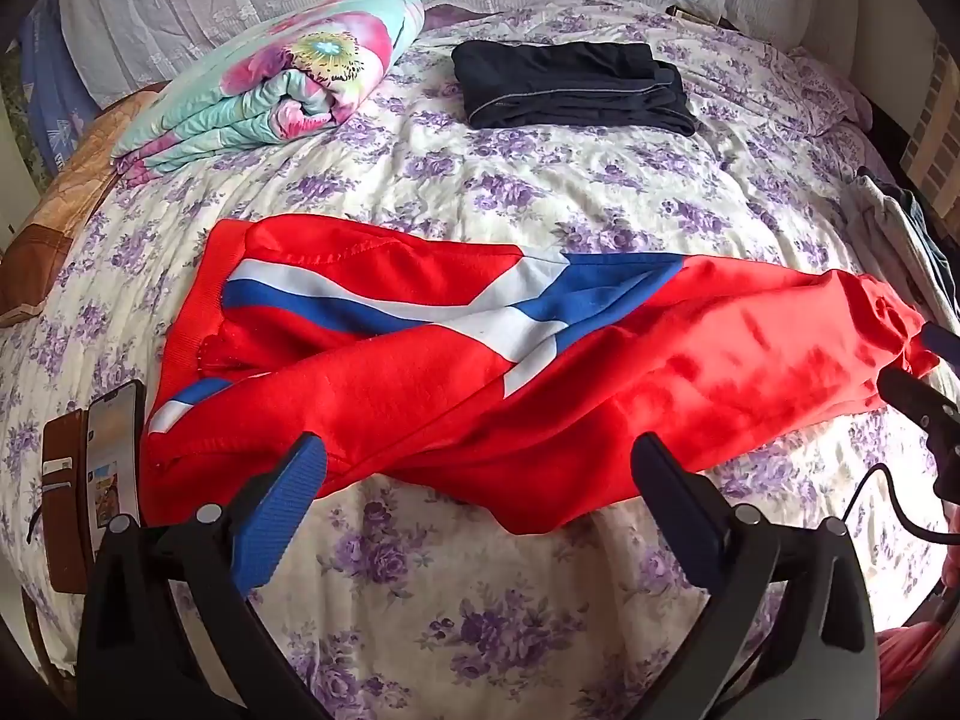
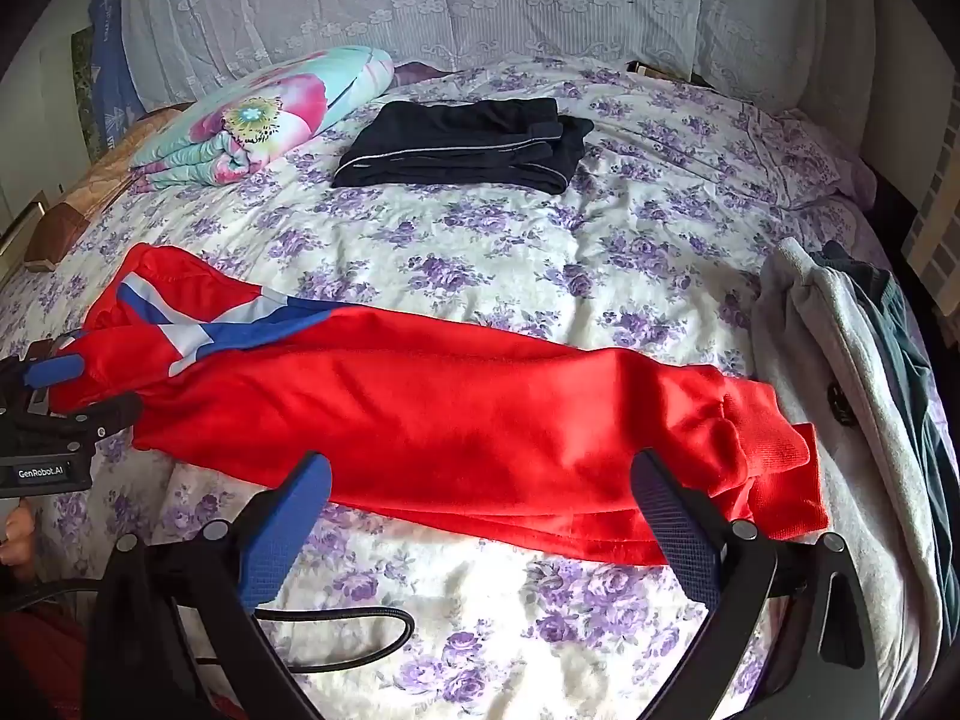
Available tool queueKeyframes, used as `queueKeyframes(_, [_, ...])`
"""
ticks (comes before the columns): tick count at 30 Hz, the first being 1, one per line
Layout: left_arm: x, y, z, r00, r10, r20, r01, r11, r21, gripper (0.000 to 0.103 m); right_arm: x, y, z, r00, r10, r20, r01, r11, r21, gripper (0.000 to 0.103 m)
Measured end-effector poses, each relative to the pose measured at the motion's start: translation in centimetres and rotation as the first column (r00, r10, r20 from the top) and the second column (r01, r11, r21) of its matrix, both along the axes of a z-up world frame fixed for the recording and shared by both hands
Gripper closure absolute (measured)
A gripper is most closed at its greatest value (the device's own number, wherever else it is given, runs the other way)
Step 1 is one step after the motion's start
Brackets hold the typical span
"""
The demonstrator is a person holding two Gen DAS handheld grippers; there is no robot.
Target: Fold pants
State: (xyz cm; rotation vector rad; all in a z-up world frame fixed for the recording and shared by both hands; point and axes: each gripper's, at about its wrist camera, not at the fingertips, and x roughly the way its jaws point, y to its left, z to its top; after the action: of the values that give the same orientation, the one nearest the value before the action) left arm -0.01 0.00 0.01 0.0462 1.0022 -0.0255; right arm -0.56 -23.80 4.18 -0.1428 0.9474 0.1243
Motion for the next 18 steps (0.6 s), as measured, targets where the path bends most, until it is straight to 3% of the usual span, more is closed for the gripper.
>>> queueKeyframes(18, [-0.09, -0.05, -0.10, 1.000, 0.001, -0.002, -0.001, 1.000, 0.001, 0.004, -0.01, -0.04, -0.23, 1.000, -0.001, -0.005, 0.001, 1.000, 0.000, 0.003])
